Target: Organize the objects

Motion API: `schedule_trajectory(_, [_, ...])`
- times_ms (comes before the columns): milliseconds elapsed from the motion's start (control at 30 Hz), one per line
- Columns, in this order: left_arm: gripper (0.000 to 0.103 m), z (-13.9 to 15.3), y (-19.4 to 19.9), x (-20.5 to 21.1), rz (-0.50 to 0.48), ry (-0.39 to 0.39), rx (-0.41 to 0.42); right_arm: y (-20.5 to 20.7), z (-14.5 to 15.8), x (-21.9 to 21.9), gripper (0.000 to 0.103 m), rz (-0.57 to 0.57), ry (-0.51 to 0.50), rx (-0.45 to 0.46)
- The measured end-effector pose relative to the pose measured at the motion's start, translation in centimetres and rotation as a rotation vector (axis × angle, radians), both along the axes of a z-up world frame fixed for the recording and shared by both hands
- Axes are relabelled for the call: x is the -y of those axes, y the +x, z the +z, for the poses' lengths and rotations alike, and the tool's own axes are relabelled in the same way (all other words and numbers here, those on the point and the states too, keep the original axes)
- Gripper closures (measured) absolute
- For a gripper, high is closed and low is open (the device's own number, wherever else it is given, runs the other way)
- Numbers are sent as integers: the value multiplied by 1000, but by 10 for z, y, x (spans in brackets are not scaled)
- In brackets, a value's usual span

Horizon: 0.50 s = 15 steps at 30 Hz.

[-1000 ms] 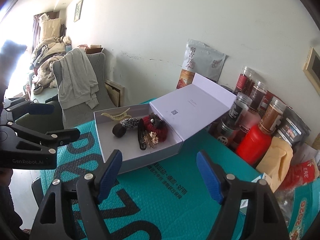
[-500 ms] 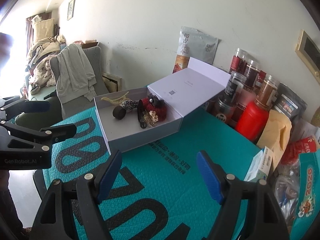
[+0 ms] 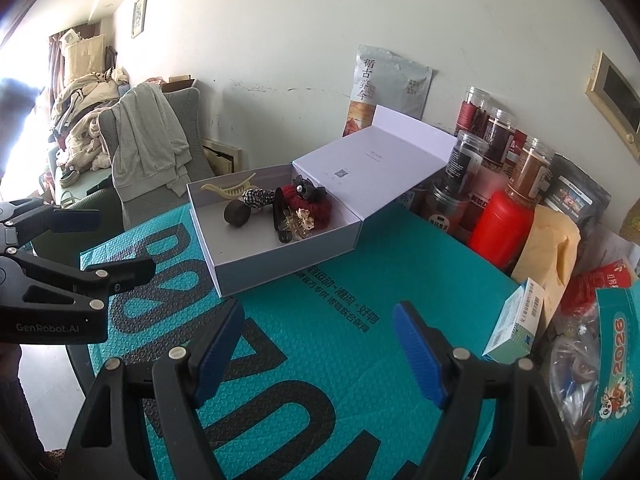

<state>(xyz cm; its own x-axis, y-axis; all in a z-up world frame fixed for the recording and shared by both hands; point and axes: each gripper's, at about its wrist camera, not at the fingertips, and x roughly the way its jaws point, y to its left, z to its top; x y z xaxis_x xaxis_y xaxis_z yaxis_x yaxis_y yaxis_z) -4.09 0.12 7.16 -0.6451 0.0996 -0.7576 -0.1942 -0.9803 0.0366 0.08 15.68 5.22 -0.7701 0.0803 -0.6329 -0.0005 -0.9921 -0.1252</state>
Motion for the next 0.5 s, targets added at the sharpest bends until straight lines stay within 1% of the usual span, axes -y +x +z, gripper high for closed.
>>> schedule_trajectory(500, [19, -7, 2, 6, 20, -8, 8, 2, -2, 1, 25, -3, 3, 11])
